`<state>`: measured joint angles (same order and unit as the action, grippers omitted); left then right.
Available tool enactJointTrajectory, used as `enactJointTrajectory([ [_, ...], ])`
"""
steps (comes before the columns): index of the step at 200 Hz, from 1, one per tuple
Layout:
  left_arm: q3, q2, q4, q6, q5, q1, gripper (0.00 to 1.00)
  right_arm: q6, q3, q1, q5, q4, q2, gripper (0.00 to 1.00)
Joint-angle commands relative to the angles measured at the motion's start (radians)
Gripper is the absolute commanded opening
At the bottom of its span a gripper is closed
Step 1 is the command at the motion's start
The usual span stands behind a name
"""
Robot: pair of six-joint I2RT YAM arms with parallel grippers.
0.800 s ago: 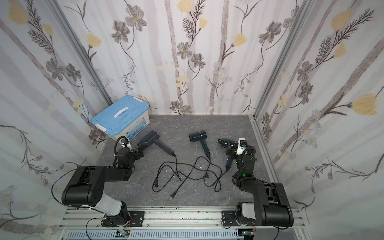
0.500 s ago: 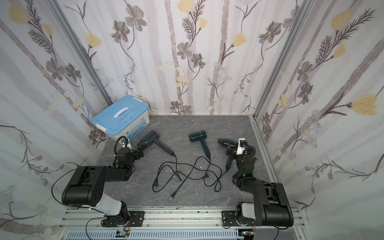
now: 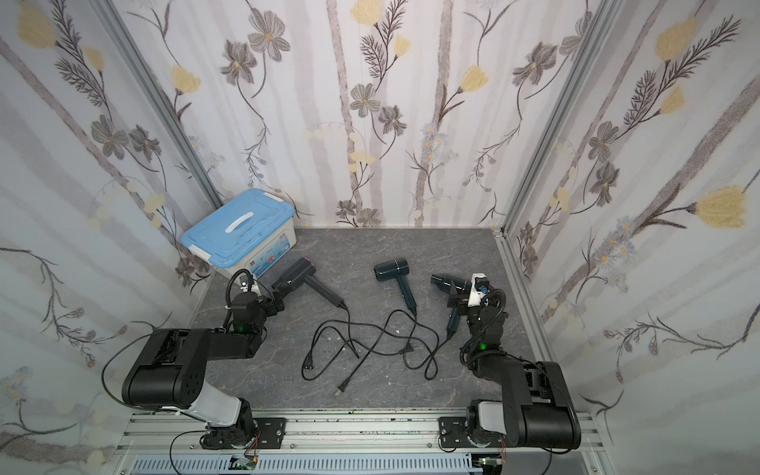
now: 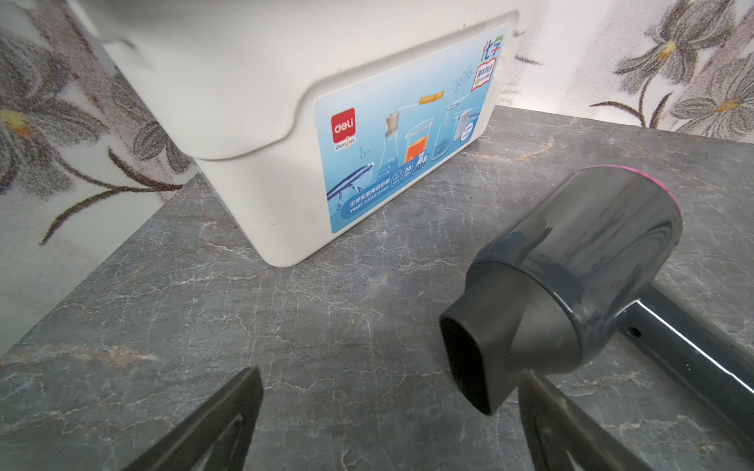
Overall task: Wrap the cord around the hair dryer
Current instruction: Pick up the hair dryer from the center of the board.
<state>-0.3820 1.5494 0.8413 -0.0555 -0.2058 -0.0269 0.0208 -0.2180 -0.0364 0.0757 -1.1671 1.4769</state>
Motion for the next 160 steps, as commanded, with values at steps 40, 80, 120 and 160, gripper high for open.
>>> enactJointTrajectory([
  [40,-0.082,-0.066,-0.142,0.027,-0.025,-0.024,1.00,0.005,-0.073,0.005,-0.026,0.104,-0.038,1.00],
  [80,-0.323,-0.163,-0.660,-0.060,-0.015,-0.057,1.00,0.095,-0.370,0.041,-0.109,0.663,-0.087,1.00],
  [120,-0.443,-0.188,-0.947,-0.112,0.005,-0.126,1.00,0.288,-0.508,0.055,0.002,1.070,-0.083,1.00],
  [160,-0.569,-0.176,-1.157,-0.119,0.132,-0.220,1.00,0.388,-0.546,0.055,0.090,1.323,-0.091,1.00],
])
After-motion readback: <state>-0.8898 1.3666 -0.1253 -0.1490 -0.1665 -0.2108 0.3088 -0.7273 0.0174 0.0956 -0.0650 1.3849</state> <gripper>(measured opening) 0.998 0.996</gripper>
